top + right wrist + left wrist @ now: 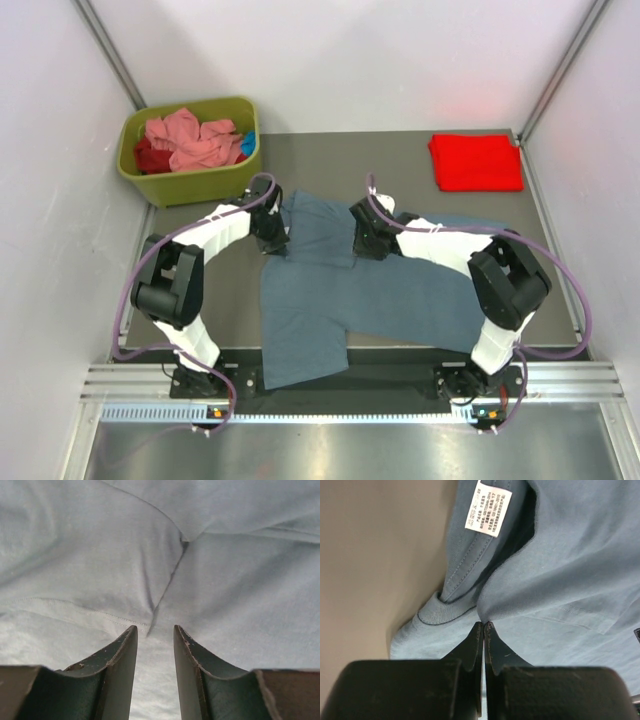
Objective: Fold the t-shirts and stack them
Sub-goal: Fold the tshirt
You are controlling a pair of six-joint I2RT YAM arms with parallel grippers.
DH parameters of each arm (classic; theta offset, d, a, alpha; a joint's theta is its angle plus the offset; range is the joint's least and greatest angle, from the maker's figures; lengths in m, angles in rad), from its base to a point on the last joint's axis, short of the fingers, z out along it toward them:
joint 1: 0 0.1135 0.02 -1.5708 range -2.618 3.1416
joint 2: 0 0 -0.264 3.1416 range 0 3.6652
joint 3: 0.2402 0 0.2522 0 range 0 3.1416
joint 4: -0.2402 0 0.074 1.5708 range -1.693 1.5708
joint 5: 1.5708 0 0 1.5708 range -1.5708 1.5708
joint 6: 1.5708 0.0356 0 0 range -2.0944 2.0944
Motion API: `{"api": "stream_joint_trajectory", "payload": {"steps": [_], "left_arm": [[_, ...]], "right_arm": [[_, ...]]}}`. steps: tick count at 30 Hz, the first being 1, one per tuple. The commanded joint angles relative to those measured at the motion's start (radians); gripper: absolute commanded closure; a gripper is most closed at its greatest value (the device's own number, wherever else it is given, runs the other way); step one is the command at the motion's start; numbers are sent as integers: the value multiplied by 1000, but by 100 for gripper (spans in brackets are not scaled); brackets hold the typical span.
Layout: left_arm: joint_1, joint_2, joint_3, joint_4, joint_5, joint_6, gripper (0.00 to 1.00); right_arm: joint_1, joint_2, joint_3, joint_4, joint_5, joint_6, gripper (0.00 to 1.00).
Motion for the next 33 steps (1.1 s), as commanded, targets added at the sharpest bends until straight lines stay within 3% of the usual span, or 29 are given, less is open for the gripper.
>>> {"api": "stream_joint_trajectory", "payload": {"steps": [1, 33], "left_arm": [[-4, -16, -6, 5, 3, -7, 100], [-28, -47, -3, 28, 54, -27, 100]], "right_arm": [[3, -48, -19, 23, 33, 77, 64], [35, 25, -59, 159, -18, 149, 65]]}}
